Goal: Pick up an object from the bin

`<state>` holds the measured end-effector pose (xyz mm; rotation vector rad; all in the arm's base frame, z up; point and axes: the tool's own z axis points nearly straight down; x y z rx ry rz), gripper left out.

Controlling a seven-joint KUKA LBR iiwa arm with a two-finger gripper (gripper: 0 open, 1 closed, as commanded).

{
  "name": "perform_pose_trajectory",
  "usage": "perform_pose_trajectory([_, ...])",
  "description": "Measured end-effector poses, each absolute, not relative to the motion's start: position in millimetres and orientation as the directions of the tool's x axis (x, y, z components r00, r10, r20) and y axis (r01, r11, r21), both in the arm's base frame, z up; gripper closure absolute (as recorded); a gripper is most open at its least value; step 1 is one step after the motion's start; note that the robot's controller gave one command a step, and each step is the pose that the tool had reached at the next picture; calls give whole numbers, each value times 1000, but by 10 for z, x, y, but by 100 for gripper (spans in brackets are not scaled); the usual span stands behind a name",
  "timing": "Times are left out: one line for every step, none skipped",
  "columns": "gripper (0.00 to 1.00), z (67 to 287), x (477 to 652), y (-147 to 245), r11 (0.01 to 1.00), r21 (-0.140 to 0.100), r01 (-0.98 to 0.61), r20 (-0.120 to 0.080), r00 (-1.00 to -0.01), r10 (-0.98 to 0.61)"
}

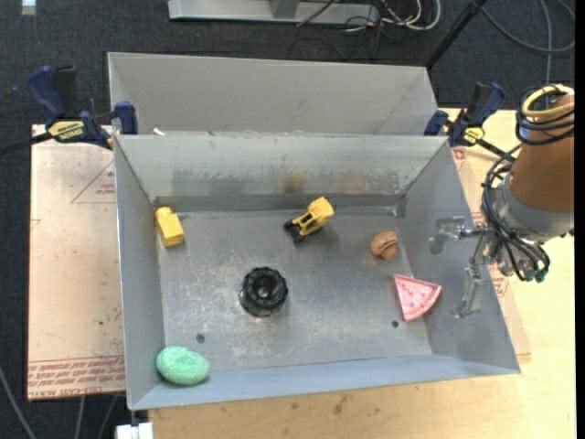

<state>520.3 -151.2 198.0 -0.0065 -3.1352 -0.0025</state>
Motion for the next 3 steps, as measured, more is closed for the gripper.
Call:
perform_pose_trajectory([0, 2024, 5221, -1503, 1000, 0, 0, -1, -1000, 0])
perform_pose_trajectory([0, 1500, 5544, -1370, 995, -1, -102, -6, -995, -102])
perform_pose_trajectory([0, 1391, 5884, -1266, 954, 1, -299, -2, -954, -299])
